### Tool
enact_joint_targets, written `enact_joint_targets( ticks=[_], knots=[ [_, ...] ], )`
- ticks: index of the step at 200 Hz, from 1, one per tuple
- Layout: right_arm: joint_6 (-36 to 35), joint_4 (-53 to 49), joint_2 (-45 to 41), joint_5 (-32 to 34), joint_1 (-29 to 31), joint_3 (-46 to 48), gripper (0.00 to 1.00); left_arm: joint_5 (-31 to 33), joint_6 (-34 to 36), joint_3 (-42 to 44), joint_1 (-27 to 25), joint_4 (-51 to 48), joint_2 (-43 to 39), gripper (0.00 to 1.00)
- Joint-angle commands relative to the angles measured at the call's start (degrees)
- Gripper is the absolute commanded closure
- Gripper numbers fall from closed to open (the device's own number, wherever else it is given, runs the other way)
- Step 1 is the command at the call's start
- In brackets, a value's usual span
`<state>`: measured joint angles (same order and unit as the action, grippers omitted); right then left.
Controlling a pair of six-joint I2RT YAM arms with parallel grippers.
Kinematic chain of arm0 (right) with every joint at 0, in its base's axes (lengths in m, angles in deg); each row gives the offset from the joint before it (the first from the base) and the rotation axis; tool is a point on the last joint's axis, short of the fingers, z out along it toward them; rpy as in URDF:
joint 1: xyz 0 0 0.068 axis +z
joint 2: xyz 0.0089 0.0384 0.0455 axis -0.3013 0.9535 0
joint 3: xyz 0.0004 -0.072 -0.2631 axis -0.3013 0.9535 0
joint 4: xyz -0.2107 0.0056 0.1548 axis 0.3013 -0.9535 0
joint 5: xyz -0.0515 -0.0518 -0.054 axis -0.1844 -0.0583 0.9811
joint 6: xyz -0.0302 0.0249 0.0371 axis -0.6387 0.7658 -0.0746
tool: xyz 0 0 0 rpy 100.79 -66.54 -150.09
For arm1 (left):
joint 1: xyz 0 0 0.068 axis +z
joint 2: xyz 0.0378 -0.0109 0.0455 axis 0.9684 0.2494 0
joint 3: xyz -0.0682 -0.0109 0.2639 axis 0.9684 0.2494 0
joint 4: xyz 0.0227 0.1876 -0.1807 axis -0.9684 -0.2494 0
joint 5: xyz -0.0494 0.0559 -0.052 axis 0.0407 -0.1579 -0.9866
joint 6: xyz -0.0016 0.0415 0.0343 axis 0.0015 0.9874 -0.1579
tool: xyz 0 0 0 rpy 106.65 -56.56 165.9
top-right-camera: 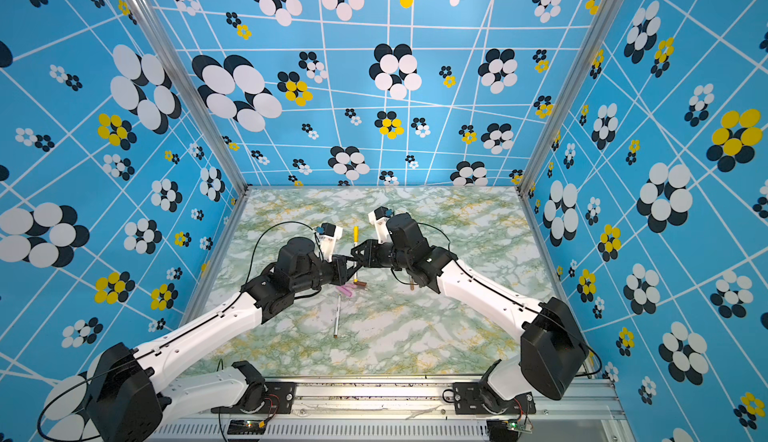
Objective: Insert the pens into the pen caps
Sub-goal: 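Push the yellow cap onto the marker tip while the left gripper holds it, then open the left gripper off the capped marker while the right gripper holds it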
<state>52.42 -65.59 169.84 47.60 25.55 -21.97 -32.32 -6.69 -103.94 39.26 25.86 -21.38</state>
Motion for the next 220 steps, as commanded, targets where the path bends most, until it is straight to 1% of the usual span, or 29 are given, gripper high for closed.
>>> enact_joint_targets(
  ticks=[1,28,52,61,86,96,104,107,115,134,170,199,220],
  knots=[
    [-0.6,-1.73,-0.81,-0.09,0.22,-1.75,0.9,0.85,-0.58,-0.29,-0.27,2.42,1.04,1.0],
    [-0.66,-1.56,-0.71,0.26,0.23,-1.85,0.97,0.23,-0.37,-0.46,-0.27,2.47,1.04,1.0],
    [-0.87,-1.88,-0.73,1.5,0.23,-2.12,1.0,-0.6,-0.49,-0.3,-0.25,2.36,0.77,1.0],
    [-0.94,-2.61,-0.71,2.5,0.22,-2.62,1.0,-0.74,-0.59,-0.06,-0.27,2.14,0.54,0.9],
    [-0.74,-6.44,-0.63,8.3,-0.17,-3.71,1.0,-0.29,-0.52,1.44,-0.32,0.72,-1.48,0.64],
    [-0.47,-8.12,-0.47,10.09,-0.7,-3.98,1.0,0.32,-0.22,2.35,-0.33,-0.18,-2.73,0.58],
    [0.01,-9.27,-0.49,11.36,-1.26,-3.97,1.0,1.16,-0.13,3.2,-0.28,-1.03,-3.68,0.58],
    [0.19,-9.62,-0.45,11.71,-1.44,-3.88,1.0,1.45,-0.07,3.54,-0.28,-1.31,-4.13,0.53],
    [0.65,-10.6,-0.33,12.45,-2.11,-3.51,1.0,2.18,-0.01,4.53,-0.27,-1.97,-5.19,0.51],
    [1.06,-12.93,0.69,12.87,-3.75,-2.82,1.0,3.71,-0.24,7.01,-0.26,-3.21,-7.53,0.49],
    [-0.75,-18.72,5.08,14.78,-5.71,-2.44,1.0,6.15,0.17,9.2,-0.23,-5.17,-11.23,0.48],
    [-3.42,-21.97,10.42,15.68,-6.59,-3.15,1.0,6.7,0.74,9.13,-0.09,-5.96,-12.15,0.47],
    [-5.78,-25.47,14.84,16.34,-6.71,-5.71,1.0,6.54,0.85,9.1,0.08,-6.06,-12.2,0.48]
  ],
)
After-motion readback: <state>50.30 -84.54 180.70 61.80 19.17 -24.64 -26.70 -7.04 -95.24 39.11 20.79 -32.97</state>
